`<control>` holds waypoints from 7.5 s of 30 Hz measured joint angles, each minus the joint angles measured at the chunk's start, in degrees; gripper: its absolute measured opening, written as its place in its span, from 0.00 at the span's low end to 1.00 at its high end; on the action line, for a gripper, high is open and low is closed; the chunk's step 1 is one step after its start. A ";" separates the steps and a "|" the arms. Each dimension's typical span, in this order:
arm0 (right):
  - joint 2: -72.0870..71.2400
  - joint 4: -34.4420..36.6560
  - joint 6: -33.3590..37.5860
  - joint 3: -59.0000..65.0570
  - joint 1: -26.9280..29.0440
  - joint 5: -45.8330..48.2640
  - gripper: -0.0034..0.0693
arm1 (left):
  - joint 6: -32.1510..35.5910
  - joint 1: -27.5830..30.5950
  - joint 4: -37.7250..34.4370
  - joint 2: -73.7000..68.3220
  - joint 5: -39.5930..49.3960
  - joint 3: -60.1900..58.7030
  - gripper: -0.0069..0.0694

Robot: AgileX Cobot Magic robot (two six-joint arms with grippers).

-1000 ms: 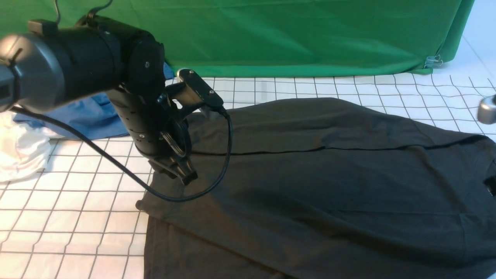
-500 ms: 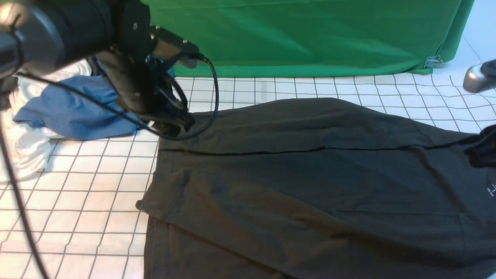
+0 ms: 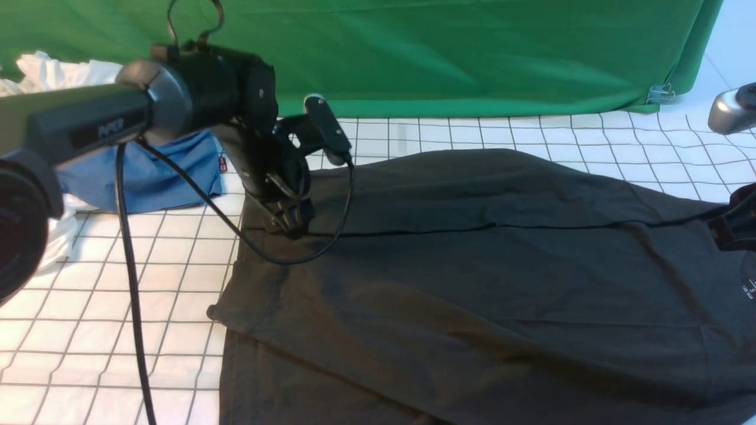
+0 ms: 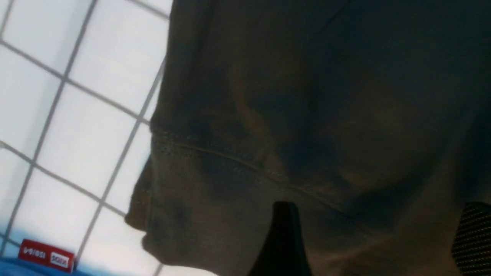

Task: Fold a long-sleeved shirt over a white checkered tablecloth.
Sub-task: 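Grab the top left corner of the dark shirt with the left gripper, then fold the left side of the dark shirt inward over its body with the left gripper, then grasp the near edge of the shirt at its hem and shoulder corners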

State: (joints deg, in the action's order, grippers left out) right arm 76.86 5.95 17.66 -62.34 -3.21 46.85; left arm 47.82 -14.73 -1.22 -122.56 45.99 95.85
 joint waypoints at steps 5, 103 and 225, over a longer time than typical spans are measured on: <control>0.00 0.00 0.00 0.00 0.00 -0.19 0.44 | -0.66 1.10 0.30 -0.41 -1.71 0.06 0.64; -0.11 -0.45 0.23 -2.31 0.00 0.24 0.39 | -15.96 -5.86 1.22 19.37 18.46 -24.17 0.11; 10.38 -16.53 -5.20 20.55 -27.93 -7.84 0.43 | -24.65 -14.44 4.99 54.45 14.68 -51.63 0.05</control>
State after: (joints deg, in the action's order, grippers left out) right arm 87.23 -10.58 12.46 -41.79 -31.14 39.02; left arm 23.17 -29.17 3.77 -68.10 60.67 44.22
